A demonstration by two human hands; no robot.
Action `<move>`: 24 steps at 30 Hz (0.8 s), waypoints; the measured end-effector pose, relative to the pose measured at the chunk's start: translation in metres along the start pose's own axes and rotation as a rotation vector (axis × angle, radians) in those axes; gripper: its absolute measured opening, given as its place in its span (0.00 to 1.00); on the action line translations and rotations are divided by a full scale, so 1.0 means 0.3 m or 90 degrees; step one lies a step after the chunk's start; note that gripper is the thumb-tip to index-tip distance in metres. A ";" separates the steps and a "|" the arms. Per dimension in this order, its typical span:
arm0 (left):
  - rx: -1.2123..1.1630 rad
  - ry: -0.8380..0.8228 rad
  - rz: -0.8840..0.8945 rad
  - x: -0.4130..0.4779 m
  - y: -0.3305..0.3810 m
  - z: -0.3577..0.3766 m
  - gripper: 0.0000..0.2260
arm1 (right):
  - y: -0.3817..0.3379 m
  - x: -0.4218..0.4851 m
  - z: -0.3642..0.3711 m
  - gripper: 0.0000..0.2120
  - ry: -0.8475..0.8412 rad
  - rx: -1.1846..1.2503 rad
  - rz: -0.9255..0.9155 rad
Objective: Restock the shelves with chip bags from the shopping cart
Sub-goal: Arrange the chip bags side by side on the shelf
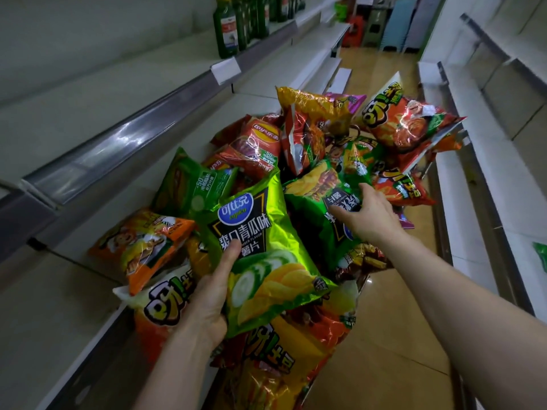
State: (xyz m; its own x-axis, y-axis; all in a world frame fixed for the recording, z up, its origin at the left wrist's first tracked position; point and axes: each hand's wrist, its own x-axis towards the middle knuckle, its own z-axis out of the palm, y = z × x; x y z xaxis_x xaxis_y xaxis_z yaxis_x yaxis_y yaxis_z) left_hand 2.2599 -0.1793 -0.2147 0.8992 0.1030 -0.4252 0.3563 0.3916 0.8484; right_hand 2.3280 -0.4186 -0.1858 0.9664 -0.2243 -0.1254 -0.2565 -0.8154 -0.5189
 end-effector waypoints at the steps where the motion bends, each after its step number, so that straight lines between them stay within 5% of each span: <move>1: -0.010 -0.010 0.007 0.002 -0.002 0.003 0.24 | -0.011 0.006 -0.002 0.42 0.008 0.003 -0.016; 4: -0.012 -0.004 -0.049 -0.023 -0.010 -0.006 0.11 | -0.074 0.000 -0.018 0.36 0.043 0.111 -0.076; 8: 0.000 -0.017 -0.121 -0.028 0.021 0.028 0.42 | -0.175 -0.052 -0.053 0.40 -0.153 0.389 -0.095; 11: 0.012 -0.010 -0.100 -0.004 0.072 0.083 0.43 | -0.191 -0.082 -0.043 0.47 -0.324 0.424 -0.050; 14: 0.033 -0.038 -0.059 0.003 0.104 0.132 0.32 | -0.172 -0.085 -0.031 0.44 -0.396 0.510 -0.012; 17: 0.050 -0.069 -0.074 -0.011 0.124 0.174 0.27 | -0.153 -0.085 -0.065 0.35 -0.358 0.524 -0.029; 21: 0.052 -0.118 -0.052 -0.038 0.143 0.240 0.23 | -0.124 -0.080 -0.132 0.40 -0.301 0.509 -0.065; 24: 0.058 -0.137 -0.032 -0.057 0.155 0.292 0.25 | -0.106 -0.088 -0.192 0.24 -0.279 0.525 -0.079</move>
State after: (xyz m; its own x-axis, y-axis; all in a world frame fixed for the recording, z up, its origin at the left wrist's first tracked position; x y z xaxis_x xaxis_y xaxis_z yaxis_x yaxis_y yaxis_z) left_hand 2.2834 -0.2429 -0.1403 0.9095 -0.1155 -0.3994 0.4151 0.3058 0.8568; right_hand 2.3099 -0.4176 -0.1172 0.9482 0.1968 -0.2494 -0.2231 -0.1466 -0.9637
